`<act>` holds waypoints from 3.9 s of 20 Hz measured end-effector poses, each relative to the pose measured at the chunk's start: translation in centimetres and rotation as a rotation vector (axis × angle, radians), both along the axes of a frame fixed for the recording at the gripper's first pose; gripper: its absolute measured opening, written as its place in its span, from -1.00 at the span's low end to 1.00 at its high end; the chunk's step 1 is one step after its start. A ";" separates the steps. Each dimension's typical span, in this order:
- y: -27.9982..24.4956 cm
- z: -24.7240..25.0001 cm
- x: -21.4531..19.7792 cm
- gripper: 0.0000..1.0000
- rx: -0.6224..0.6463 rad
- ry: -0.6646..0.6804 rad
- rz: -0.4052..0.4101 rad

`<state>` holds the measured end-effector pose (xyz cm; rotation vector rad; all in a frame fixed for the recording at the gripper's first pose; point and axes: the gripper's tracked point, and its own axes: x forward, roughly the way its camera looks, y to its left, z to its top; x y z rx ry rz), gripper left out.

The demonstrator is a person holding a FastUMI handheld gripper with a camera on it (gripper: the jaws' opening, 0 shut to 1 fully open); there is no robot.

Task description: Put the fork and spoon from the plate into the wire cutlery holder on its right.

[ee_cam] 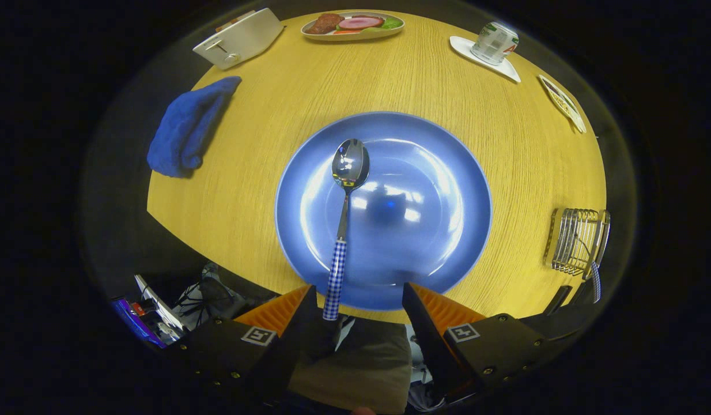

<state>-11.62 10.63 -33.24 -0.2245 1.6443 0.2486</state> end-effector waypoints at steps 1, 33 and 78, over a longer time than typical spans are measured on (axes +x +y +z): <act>-0.2 -0.4 0.1 0.84 -0.014 0.004 0.002; -16.0 10.9 -4.6 -0.85 0.004 0.084 0.038; -27.9 12.1 0.4 -0.86 -0.153 0.455 -0.269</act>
